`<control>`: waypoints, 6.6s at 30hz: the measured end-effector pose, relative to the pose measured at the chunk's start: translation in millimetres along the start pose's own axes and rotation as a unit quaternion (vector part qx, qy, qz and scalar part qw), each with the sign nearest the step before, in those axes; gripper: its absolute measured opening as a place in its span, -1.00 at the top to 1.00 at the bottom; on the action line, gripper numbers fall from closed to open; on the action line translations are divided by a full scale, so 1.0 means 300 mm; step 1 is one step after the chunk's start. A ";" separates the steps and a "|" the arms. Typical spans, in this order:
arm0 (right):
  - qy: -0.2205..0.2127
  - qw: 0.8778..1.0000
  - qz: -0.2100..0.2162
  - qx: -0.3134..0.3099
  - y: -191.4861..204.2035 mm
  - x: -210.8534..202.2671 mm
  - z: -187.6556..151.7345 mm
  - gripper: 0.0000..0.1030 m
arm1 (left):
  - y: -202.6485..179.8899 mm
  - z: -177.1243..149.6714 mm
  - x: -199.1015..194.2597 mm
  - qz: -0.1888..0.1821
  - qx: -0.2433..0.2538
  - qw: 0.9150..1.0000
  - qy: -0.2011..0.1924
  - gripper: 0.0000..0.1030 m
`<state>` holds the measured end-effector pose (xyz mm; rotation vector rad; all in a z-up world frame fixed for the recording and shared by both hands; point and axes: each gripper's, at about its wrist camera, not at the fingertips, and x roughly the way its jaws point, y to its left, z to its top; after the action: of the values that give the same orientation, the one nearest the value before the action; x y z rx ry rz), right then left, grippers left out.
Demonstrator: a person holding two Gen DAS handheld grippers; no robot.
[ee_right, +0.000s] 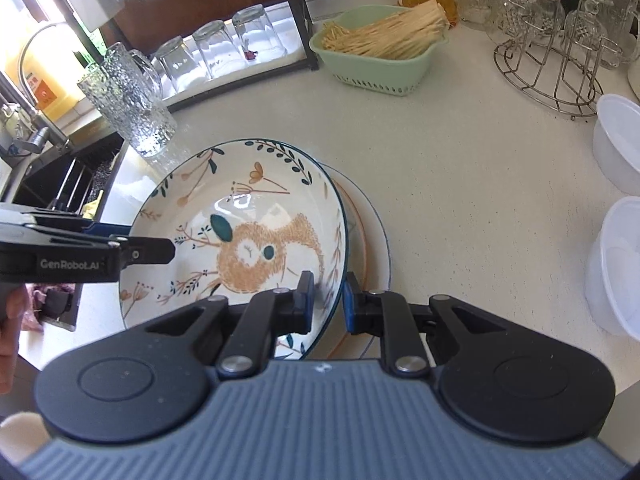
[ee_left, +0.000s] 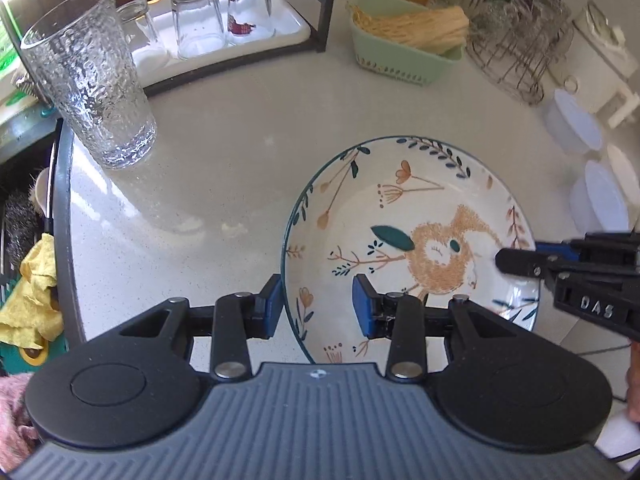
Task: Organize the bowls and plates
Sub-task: 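Lift the bird-pattern plate with both grippers over the plate stack, then lower the bird-pattern plate onto the stack and open both grippers, then move both grippers toward the nearest white plastic bowl, then close both grippers on the rim of the white plastic bowl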
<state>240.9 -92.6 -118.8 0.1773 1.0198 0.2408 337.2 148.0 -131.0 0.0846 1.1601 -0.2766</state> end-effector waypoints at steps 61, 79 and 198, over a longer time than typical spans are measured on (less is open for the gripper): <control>-0.150 0.988 -0.005 -0.027 0.230 -0.324 0.035 0.63 | 0.083 -0.074 -0.515 -0.045 -0.092 0.975 -0.196 0.17; -0.205 0.978 -0.020 -0.015 0.274 -0.388 -0.001 0.63 | 0.109 -0.166 -0.461 -0.037 -0.074 0.983 -0.162 0.17; -0.071 0.995 0.061 -0.036 -0.588 -0.136 0.052 0.39 | -0.653 0.116 0.078 -0.030 -0.168 0.983 -0.067 0.16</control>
<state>254.3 -273.7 -122.7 0.1877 0.8582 0.3704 326.1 -51.9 -123.4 -0.2621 1.0624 -0.1350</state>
